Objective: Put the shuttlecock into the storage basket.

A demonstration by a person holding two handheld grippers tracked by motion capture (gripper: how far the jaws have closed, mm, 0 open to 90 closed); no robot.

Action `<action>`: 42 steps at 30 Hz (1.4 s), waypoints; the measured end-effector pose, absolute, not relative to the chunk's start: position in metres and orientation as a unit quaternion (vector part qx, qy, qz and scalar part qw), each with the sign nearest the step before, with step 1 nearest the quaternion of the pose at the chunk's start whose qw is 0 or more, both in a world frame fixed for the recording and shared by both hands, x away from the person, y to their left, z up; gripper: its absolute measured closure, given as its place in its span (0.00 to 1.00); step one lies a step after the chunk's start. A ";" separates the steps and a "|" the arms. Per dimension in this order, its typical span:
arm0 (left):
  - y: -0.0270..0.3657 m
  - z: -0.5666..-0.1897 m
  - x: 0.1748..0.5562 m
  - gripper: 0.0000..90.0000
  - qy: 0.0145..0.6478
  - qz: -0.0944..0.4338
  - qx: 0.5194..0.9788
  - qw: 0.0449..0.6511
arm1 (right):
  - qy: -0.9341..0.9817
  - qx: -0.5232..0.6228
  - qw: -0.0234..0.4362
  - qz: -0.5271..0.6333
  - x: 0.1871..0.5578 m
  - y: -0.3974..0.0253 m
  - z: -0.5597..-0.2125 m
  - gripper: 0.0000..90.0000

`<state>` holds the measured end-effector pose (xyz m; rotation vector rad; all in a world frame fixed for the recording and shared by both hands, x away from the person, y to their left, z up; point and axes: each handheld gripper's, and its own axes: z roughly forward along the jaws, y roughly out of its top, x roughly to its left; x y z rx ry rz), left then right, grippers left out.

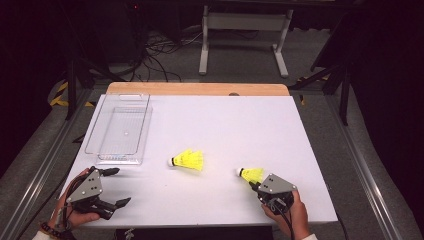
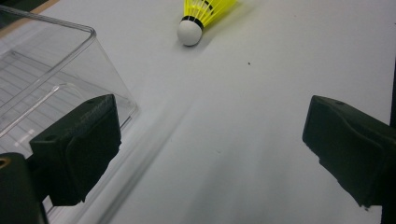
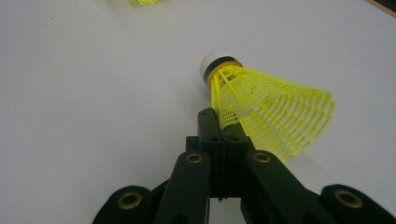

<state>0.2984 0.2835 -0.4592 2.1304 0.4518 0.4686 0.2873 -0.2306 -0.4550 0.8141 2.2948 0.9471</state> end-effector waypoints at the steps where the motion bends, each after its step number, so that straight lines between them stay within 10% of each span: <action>1: 0.283 -0.459 0.299 0.06 0.180 0.189 0.859 0.440 | 0.847 0.302 0.262 0.351 0.287 -0.231 -0.455 1.00; 42: 0.281 -0.460 0.298 0.06 0.180 0.192 0.861 0.436 | 0.828 0.300 0.287 0.377 0.284 -0.238 -0.443 1.00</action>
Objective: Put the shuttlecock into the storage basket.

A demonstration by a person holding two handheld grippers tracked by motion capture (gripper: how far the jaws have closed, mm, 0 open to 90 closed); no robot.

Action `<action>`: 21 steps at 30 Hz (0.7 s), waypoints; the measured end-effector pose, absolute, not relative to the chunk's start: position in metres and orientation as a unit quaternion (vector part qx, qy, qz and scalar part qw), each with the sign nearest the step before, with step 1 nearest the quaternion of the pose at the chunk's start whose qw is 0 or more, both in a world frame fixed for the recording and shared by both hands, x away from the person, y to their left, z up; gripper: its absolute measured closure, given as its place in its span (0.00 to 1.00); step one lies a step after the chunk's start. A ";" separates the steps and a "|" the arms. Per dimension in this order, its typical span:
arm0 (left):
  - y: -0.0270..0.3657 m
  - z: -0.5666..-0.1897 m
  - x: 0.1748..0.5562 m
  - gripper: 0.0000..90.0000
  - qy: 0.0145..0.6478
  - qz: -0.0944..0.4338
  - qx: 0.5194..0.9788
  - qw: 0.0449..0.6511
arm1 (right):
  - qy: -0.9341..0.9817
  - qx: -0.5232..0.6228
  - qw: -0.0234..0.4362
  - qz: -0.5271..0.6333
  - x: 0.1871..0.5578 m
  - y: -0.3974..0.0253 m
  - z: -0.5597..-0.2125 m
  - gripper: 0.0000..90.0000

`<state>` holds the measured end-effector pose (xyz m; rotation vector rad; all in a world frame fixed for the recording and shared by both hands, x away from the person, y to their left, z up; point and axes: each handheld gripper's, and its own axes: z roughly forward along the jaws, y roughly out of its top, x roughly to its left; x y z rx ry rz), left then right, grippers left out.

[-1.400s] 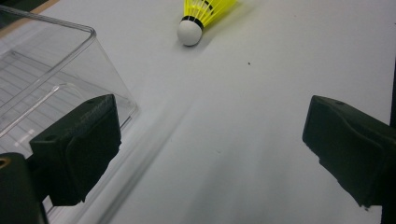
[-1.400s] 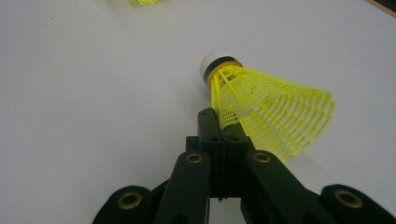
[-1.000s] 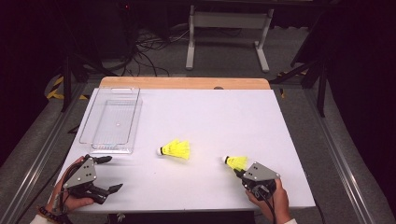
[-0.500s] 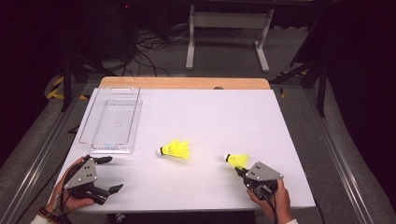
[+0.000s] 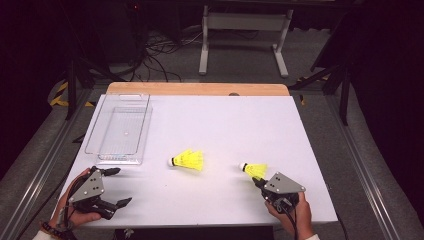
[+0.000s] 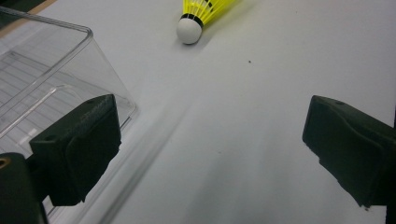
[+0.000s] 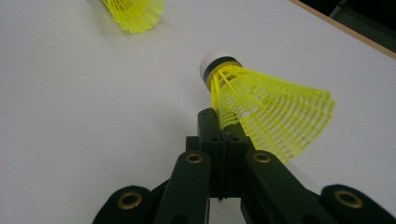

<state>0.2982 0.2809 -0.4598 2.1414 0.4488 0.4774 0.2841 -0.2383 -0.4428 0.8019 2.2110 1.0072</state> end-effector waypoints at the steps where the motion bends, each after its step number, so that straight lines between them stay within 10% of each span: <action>1: 0.281 -0.460 0.298 0.06 0.180 0.192 0.861 0.435 | 0.828 0.300 0.288 0.377 0.284 -0.238 -0.443 1.00; 21: 0.281 -0.459 0.298 0.06 0.178 0.191 0.859 0.439 | 0.819 0.298 0.301 0.388 0.284 -0.238 -0.436 1.00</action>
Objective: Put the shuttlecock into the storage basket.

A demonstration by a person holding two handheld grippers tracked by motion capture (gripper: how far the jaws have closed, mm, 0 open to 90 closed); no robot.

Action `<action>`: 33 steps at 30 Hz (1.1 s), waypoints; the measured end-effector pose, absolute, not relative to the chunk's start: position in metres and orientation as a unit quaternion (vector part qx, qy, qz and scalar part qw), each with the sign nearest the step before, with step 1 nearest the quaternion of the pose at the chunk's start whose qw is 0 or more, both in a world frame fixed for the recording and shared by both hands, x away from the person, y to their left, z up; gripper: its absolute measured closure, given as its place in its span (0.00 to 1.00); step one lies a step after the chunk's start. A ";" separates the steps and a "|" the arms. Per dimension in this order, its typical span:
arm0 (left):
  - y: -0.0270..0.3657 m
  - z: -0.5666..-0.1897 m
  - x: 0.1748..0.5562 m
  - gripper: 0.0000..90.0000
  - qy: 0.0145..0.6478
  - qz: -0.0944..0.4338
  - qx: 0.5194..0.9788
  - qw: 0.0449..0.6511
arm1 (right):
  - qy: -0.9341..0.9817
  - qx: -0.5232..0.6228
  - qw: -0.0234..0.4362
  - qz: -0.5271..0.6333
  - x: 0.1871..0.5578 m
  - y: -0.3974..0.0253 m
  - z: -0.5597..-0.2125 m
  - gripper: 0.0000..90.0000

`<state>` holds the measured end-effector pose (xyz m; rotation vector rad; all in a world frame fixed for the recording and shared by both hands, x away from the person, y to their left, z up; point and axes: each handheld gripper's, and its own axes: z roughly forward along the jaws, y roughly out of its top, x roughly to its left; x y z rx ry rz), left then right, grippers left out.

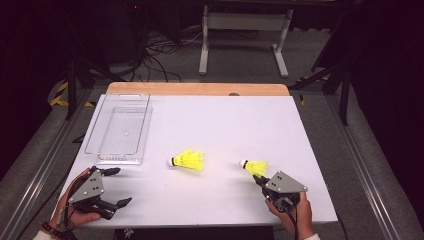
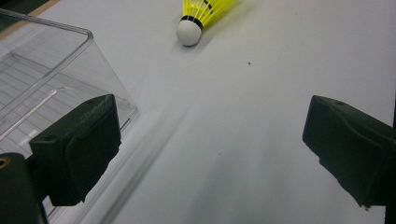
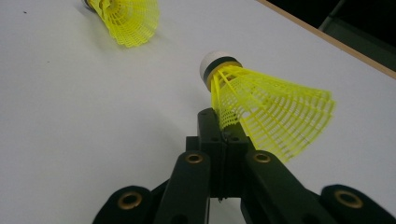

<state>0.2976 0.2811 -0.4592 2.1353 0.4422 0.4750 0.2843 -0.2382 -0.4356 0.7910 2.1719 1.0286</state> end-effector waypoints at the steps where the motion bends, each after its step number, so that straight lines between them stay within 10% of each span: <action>1: 0.281 -0.459 0.298 0.06 0.177 0.191 0.860 0.440 | 0.818 0.298 0.300 0.390 0.285 -0.238 -0.435 1.00; 33: 0.281 -0.459 0.297 0.04 0.169 0.196 0.861 0.439 | 0.825 0.273 0.295 0.398 0.309 -0.217 -0.425 1.00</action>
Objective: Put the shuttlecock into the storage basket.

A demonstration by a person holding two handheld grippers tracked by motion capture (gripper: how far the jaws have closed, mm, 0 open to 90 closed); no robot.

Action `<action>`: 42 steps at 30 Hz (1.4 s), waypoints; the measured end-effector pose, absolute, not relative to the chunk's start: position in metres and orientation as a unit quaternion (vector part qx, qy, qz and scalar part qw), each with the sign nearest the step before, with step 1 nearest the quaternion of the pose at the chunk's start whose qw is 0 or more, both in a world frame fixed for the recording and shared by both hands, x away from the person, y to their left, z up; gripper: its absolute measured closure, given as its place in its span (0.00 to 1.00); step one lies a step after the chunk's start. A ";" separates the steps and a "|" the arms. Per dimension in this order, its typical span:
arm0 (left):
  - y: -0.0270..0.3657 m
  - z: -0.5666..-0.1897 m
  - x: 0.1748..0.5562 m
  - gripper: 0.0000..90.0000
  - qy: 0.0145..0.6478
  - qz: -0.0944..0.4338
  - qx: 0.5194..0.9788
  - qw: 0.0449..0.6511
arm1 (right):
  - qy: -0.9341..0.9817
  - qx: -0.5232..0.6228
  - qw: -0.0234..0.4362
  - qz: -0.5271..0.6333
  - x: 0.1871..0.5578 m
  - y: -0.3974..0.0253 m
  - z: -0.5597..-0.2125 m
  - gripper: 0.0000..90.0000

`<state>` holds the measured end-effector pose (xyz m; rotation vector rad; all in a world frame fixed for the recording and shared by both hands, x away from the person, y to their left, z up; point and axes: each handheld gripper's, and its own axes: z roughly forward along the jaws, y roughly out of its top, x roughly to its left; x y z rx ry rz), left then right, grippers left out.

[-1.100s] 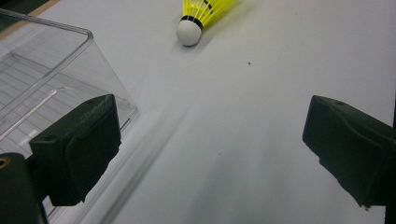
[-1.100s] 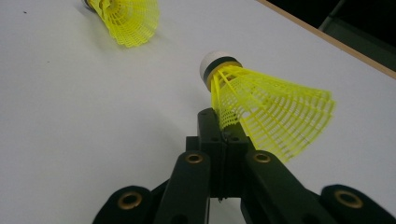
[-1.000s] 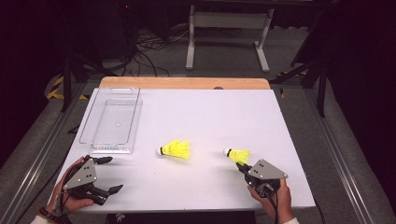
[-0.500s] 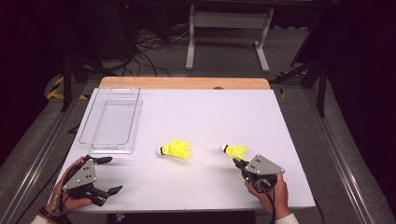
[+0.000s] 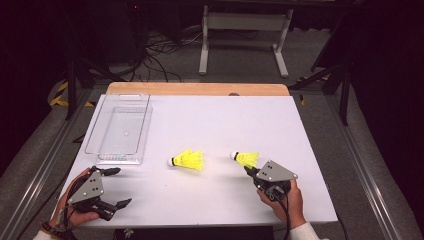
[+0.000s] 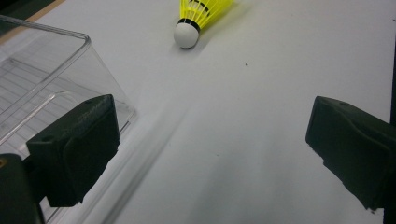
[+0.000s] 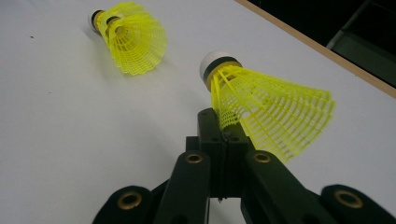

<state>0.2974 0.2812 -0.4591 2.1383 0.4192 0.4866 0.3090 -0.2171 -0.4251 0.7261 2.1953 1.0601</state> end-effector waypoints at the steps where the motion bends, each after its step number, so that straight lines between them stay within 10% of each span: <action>1: 0.281 -0.459 0.297 0.04 0.169 0.196 0.860 0.439 | 0.826 0.272 0.294 0.398 0.309 -0.216 -0.425 1.00; 42: 0.281 -0.459 0.297 0.04 0.168 0.197 0.860 0.439 | 0.864 0.203 0.262 0.380 0.334 -0.154 -0.435 1.00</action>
